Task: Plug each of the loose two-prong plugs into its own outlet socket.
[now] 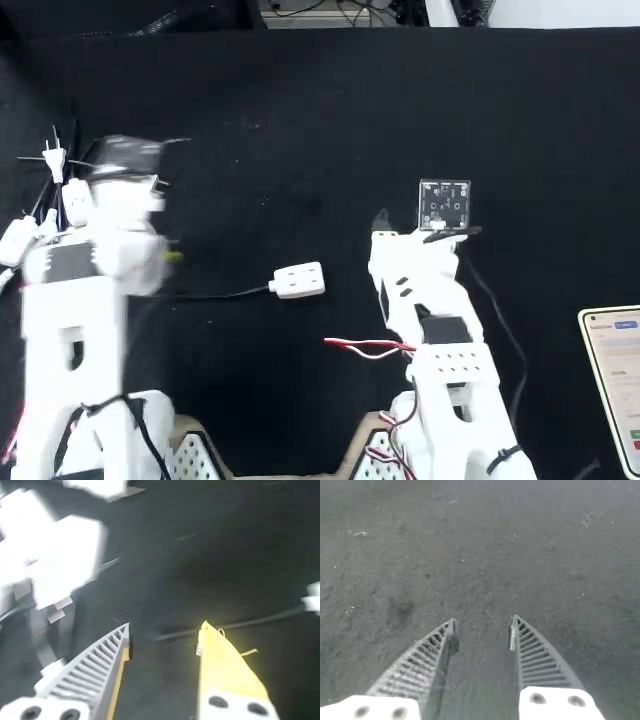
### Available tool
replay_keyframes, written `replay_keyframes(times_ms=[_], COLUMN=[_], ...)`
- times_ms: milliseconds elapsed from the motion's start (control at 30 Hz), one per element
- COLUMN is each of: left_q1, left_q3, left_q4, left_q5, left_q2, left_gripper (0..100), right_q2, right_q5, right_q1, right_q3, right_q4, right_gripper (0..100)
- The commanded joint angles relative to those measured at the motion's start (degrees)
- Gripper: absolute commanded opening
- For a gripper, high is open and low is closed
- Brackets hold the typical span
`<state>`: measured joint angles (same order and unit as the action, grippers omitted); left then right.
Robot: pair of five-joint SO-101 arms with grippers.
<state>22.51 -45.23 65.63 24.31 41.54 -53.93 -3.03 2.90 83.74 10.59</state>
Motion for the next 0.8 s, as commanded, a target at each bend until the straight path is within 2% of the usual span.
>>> replay_keyframes(times_ms=[0,133,333,533,767], left_q1=[14.4,22.5,28.1,30.8,30.9], left_q3=[4.7,8.8,20.6,31.0,37.0], left_q4=[-0.6,-4.0,-4.4,-4.4,-4.4], left_q5=[8.6,15.0,24.3,30.7,35.6], left_q2=[-3.2,-11.7,-25.4,-36.0,-45.0], left_gripper=[22,22,22,22,22], right_q2=[-0.1,-0.1,-0.1,-0.1,-0.1], right_q5=[0.0,0.0,0.0,0.0,0.0], right_q1=[-0.9,-0.8,-0.8,-0.8,-0.8], right_q3=[-2.7,-2.6,-2.5,-2.4,-2.4], right_q4=[-1.3,-1.2,-1.1,-1.1,-1.1], right_gripper=[16.7,16.7,16.7,16.7,16.7])
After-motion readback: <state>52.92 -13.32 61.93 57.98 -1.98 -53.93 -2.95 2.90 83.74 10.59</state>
